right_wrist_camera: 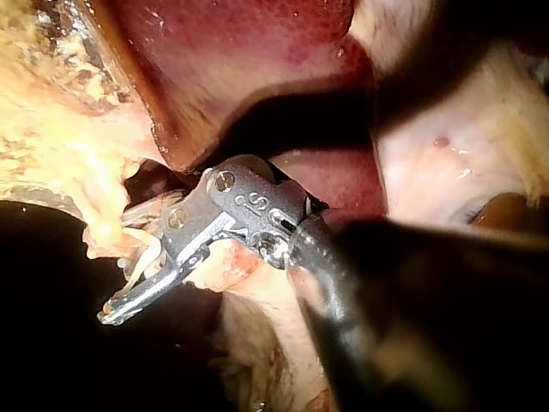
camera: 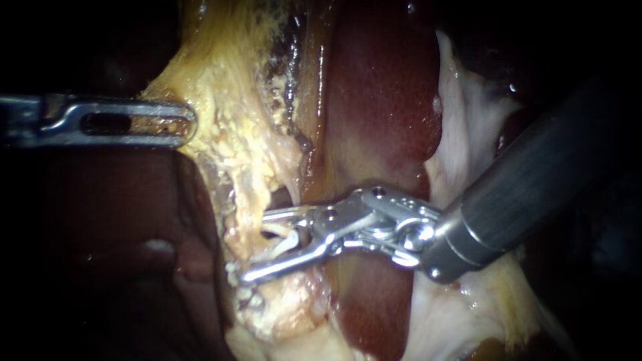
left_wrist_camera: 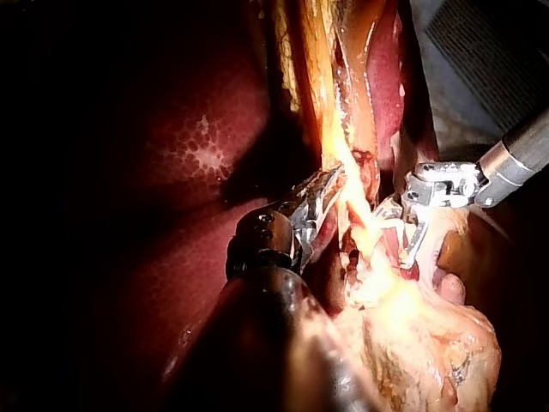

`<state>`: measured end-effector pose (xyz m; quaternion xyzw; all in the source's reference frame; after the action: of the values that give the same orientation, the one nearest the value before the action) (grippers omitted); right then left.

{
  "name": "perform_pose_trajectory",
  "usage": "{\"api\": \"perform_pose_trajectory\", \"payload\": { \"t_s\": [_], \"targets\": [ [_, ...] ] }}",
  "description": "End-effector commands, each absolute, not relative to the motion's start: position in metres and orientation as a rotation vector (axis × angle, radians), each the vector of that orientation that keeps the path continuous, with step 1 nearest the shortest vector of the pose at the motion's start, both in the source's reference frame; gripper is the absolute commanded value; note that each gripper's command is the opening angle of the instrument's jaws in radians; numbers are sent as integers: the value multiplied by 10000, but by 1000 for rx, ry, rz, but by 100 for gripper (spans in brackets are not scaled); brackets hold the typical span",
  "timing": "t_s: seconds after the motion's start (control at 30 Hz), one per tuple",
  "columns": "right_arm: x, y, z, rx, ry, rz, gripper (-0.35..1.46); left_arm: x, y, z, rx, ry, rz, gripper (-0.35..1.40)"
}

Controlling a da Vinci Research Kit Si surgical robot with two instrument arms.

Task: Clipping third clip left tube

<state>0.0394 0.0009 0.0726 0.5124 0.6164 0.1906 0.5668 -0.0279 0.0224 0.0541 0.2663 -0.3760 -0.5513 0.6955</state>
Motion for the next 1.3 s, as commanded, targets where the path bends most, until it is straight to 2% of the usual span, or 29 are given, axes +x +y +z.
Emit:
{"api": "perform_pose_trajectory", "payload": {
  "t_s": [0.03, 0.37, 0.8, 1.3],
  "targets": [
    [395, 9, 726, 1218, 1447, 451, 55, -278, 225, 543, 595, -843, -1230, -35],
    [399, 11, 726, 1333, 1443, 522, 55, -277, 225, 551, 593, -838, -1227, -35],
    [417, 18, 727, 1398, 1337, 743, 58, -279, 225, 552, 592, -839, -1228, -35],
    [427, 27, 729, 1452, 1260, 880, 58, -280, 225, 552, 591, -835, -1228, -35]
  ]
}}
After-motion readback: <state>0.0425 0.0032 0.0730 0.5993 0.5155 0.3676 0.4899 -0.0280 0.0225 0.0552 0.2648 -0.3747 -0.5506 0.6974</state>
